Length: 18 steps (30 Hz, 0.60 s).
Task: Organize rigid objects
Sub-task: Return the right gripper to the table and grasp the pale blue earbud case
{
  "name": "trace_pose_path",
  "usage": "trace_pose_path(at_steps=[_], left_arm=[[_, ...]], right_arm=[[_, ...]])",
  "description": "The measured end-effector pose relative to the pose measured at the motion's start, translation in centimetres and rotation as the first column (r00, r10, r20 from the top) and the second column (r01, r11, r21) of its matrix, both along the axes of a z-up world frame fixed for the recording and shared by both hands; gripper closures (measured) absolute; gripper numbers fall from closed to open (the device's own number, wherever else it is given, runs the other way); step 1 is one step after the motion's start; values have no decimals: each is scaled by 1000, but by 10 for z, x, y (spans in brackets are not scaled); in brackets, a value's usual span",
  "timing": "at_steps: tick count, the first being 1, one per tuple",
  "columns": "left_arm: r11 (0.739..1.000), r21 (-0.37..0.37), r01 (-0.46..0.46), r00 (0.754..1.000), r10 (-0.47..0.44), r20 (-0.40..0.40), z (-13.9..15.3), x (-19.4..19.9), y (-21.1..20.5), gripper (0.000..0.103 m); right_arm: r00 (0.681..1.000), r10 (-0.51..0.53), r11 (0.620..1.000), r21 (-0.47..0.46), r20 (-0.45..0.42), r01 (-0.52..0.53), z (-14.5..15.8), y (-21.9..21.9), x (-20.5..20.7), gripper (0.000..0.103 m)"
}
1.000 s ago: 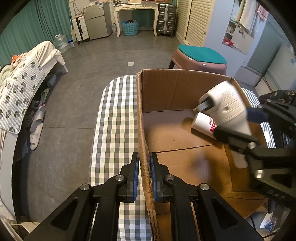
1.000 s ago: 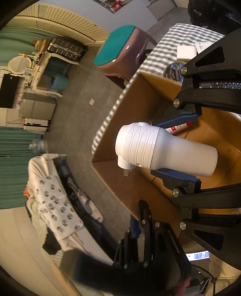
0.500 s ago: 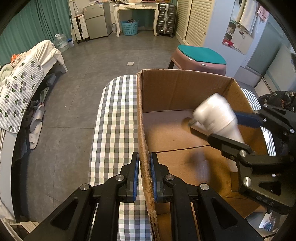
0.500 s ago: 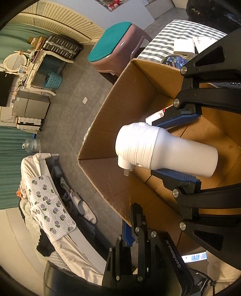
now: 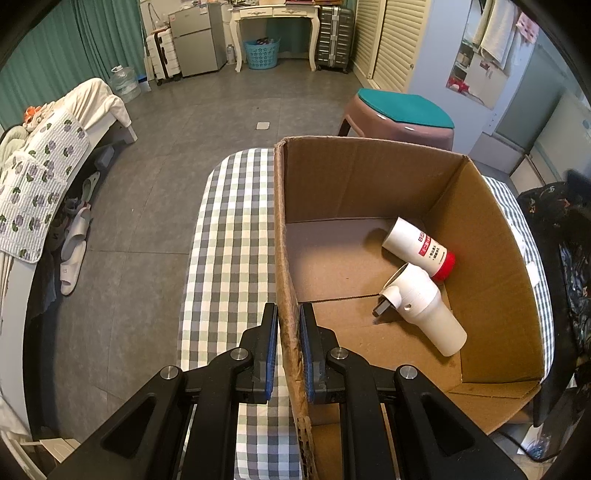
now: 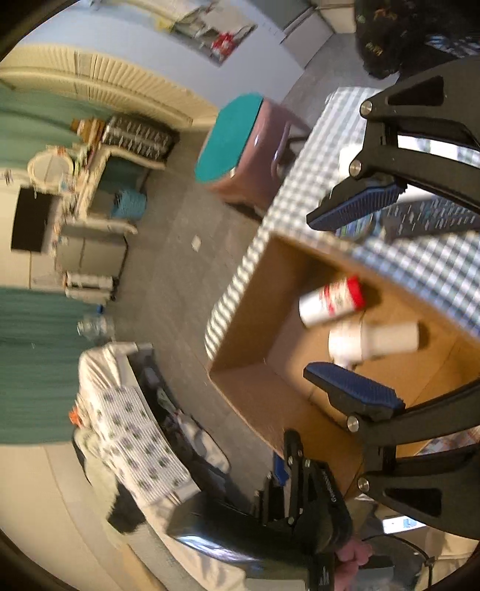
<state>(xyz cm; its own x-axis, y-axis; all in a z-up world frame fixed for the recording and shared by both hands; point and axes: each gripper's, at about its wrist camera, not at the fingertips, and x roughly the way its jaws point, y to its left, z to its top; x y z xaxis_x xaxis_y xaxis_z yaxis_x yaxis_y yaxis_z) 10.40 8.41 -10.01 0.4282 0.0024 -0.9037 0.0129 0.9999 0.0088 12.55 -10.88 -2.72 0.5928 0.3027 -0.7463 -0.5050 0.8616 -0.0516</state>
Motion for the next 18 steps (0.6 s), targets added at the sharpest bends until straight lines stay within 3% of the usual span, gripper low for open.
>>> trace_pose_path(at_steps=[2, 9, 14, 18], left_arm=[[1000, -2, 0, 1000, 0, -2, 1, -1, 0, 92], [1000, 6, -1, 1000, 1, -2, 4, -4, -2, 92], [1000, 17, -7, 1000, 7, -1, 5, -5, -3, 92], [1000, 19, -13, 1000, 13, 0, 6, -7, -4, 92]], right_arm=[[999, -50, 999, 8, 17, 50, 10, -23, -3, 18], [969, -241, 969, -41, 57, 243, 21, -101, -18, 16], [946, -323, 940, -102, 35, 325, -1, -133, -42, 16], [937, -348, 928, -147, -27, 341, -38, -147, -59, 16]])
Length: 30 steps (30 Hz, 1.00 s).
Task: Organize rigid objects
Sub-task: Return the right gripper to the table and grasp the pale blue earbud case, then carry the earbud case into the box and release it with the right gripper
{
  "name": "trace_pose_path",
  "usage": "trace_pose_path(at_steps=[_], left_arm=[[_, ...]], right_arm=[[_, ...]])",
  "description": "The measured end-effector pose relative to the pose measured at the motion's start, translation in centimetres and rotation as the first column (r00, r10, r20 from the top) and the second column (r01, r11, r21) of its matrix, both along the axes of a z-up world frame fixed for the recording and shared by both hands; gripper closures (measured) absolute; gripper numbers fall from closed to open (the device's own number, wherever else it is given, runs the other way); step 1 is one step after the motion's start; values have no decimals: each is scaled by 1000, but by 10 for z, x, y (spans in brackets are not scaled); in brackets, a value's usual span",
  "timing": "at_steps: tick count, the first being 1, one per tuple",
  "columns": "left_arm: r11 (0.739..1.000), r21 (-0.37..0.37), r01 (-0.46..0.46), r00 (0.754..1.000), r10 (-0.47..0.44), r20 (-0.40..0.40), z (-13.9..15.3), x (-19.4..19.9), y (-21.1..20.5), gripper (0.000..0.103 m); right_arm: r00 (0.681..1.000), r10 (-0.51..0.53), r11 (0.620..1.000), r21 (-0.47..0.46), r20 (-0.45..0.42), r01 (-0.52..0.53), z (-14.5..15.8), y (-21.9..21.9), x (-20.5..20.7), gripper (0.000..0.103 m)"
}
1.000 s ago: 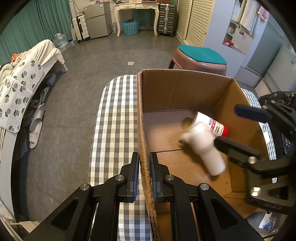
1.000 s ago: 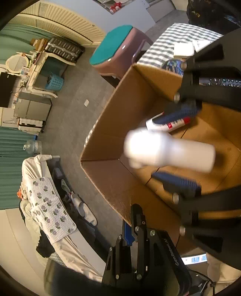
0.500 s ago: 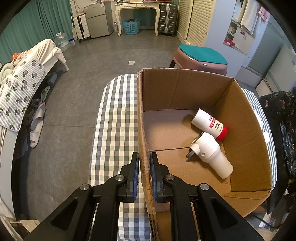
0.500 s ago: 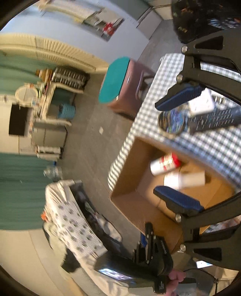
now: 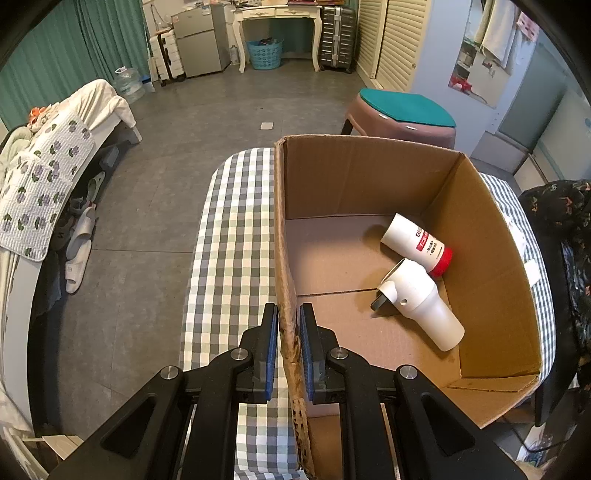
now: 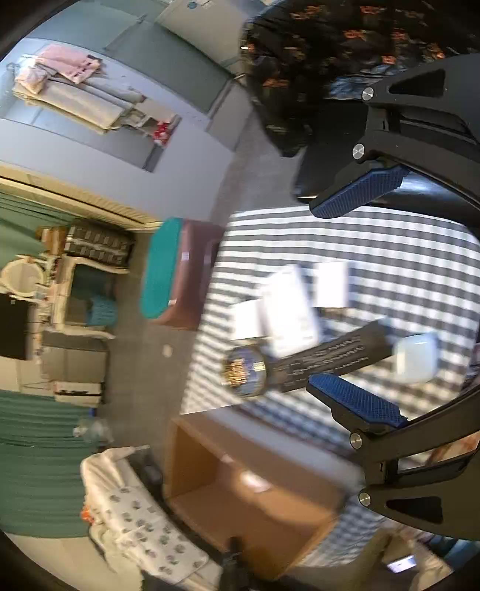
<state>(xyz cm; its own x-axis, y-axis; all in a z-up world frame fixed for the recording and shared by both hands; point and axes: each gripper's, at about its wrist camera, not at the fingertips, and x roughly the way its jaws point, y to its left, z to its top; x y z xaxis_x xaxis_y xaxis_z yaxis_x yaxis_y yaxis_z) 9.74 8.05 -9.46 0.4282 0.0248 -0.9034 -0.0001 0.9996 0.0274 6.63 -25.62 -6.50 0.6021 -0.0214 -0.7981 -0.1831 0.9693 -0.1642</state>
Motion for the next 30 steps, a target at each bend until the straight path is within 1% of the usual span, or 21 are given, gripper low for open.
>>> trace_pose_path(at_steps=[6, 9, 12, 15, 18, 20, 24, 26, 30], left_arm=[[1000, 1, -3, 1000, 3, 0, 0, -1, -1, 92], [1000, 2, -1, 1000, 1, 0, 0, -1, -1, 92], [1000, 0, -2, 1000, 2, 1, 0, -1, -1, 92], [1000, 1, -2, 1000, 2, 1, 0, -1, -1, 92], [1000, 0, -1, 1000, 1, 0, 0, -1, -1, 92], [1000, -2, -3, 1000, 3, -1, 0, 0, -1, 92], [1000, 1, -2, 1000, 2, 0, 0, 0, -1, 92], [1000, 0, -2, 1000, 2, 0, 0, -1, -1, 92], [1000, -1, -2, 1000, 2, 0, 0, 0, -1, 92]], right_arm=[[994, -38, 999, 32, -104, 41, -61, -4, -25, 16], [991, -44, 998, 48, -125, 50, -82, 1, -36, 16], [987, -39, 996, 73, -159, 51, -96, 6, -41, 16], [984, -38, 997, 67, -176, 50, -107, 10, -43, 17], [982, -37, 996, 68, -187, 50, -111, 13, -42, 18], [982, -36, 997, 67, -185, 49, -113, 15, -42, 28], [979, -20, 996, 77, -204, 37, -118, 18, -41, 42], [978, -4, 996, 85, -208, 22, -119, 20, -41, 51], [978, 10, 996, 84, -208, 8, -117, 21, -42, 51]])
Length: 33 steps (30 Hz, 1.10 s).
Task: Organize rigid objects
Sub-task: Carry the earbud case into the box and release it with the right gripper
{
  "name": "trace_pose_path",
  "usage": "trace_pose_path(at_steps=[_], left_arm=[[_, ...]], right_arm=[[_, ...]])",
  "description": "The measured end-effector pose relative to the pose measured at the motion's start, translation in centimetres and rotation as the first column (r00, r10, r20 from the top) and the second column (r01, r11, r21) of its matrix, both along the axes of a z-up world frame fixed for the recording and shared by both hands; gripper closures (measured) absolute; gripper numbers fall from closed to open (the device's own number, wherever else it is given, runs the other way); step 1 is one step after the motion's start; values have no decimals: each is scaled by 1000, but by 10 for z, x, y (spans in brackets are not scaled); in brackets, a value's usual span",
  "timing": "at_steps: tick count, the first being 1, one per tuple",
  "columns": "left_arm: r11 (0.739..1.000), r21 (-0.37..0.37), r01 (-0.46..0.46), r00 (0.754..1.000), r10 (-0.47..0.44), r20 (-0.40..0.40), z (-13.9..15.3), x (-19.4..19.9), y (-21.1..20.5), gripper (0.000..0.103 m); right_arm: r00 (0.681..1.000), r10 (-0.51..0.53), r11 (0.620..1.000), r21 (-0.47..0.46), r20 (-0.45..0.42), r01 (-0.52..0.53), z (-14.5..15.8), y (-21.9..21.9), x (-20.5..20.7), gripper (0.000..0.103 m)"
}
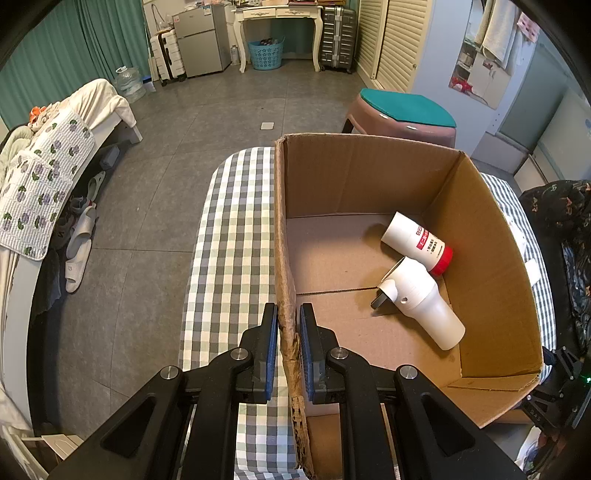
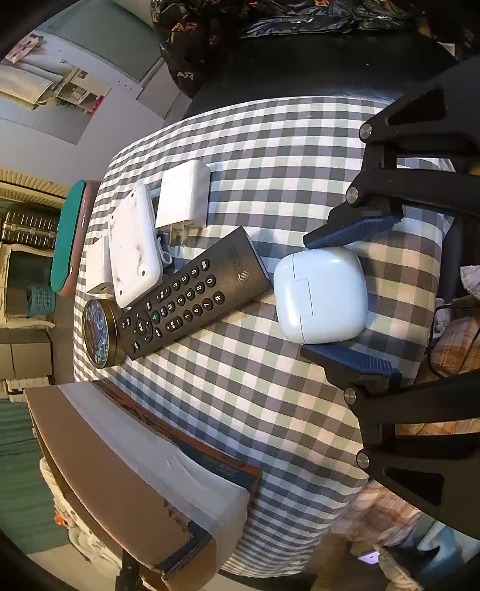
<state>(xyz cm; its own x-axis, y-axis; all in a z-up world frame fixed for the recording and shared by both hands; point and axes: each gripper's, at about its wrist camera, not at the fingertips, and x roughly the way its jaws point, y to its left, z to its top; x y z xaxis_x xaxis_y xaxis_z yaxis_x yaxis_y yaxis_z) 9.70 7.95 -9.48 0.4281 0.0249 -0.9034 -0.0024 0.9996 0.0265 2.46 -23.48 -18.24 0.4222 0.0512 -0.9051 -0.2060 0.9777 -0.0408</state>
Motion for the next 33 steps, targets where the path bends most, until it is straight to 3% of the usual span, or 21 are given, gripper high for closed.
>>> trace_pose_path(at_steps=[7, 13, 24, 28, 33], left_arm=[[1000, 1, 1, 1000, -1, 0, 0, 0, 0, 92], [1000, -5, 1, 1000, -1, -1, -1, 0, -1, 92], [1000, -13, 5, 1000, -5, -4, -1, 1, -3, 92], [1000, -23, 9, 1000, -9, -4, -1, 2, 0, 92], [999, -29, 17, 1000, -18, -9, -3, 3, 2, 92]], right_arm=[[999, 18, 999, 27, 42, -19, 23, 0, -2, 51], [987, 57, 997, 45, 150, -64, 68, 12, 8, 51], [901, 258, 955, 49, 350, -293, 150, 93, 42, 51], [884, 329, 928, 61, 333, -368, 145, 130, 51, 51], [887, 402, 898, 93, 227, -430, 108, 168, 65, 51]])
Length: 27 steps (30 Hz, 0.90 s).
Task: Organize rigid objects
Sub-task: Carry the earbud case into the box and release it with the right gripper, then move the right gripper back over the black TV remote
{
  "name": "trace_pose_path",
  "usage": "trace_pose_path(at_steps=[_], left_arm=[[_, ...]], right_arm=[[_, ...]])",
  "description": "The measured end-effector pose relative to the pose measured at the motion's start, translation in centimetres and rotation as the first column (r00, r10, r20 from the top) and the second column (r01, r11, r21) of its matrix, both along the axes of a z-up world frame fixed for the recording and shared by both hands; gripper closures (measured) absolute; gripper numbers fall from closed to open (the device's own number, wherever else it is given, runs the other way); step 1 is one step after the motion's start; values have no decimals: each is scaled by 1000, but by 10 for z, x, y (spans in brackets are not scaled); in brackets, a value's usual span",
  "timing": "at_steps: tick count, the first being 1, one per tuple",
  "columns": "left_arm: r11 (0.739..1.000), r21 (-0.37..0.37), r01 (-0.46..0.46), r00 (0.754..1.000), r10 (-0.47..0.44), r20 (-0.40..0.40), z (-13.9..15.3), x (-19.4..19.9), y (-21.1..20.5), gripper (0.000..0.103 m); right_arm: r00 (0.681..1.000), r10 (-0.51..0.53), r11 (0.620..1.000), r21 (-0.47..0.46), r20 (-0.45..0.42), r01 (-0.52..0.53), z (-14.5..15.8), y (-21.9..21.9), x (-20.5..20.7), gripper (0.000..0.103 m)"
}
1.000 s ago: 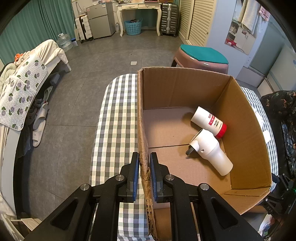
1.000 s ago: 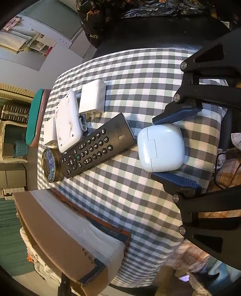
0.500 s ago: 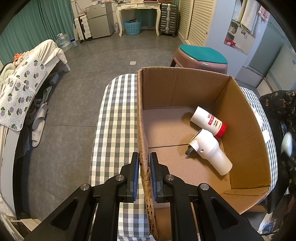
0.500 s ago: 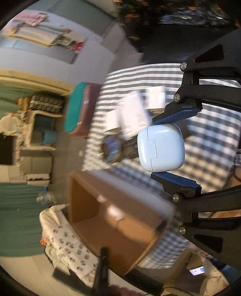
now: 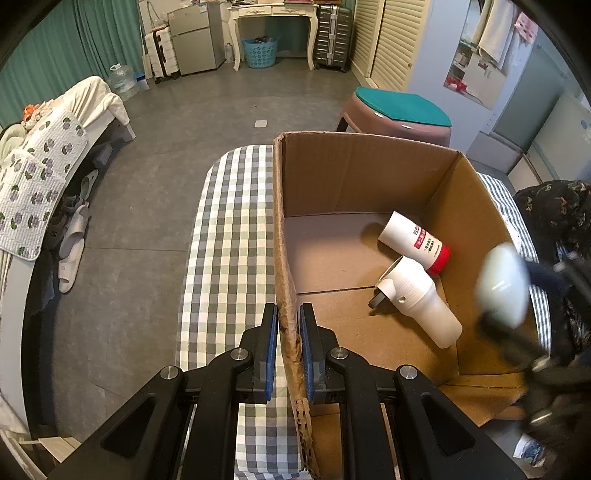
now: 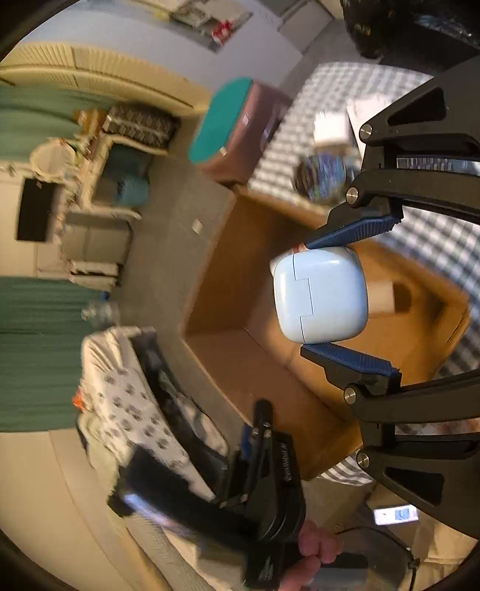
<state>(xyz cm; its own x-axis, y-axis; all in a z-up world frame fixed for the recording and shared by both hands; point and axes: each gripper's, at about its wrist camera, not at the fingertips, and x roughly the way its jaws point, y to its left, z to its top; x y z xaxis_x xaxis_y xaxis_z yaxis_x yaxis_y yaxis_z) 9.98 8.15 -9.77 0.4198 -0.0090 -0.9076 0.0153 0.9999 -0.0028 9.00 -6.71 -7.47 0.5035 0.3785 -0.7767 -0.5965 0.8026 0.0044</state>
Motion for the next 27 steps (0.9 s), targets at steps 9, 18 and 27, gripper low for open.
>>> trace_pose_path(at_steps=[9, 18, 27], left_arm=[[1000, -7, 8, 1000, -8, -3, 0, 1, 3, 92], [1000, -8, 5, 1000, -5, -4, -1, 1, 4, 92], [1000, -10, 0, 1000, 0, -2, 0, -1, 6, 92]], right_arm=[[997, 40, 999, -4, -69, -40, -28, 11, 4, 51], [1000, -1, 1000, 7, -29, 1, -17, 2, -4, 27], [988, -121, 993, 27, 96, 119, 24, -60, -8, 27]])
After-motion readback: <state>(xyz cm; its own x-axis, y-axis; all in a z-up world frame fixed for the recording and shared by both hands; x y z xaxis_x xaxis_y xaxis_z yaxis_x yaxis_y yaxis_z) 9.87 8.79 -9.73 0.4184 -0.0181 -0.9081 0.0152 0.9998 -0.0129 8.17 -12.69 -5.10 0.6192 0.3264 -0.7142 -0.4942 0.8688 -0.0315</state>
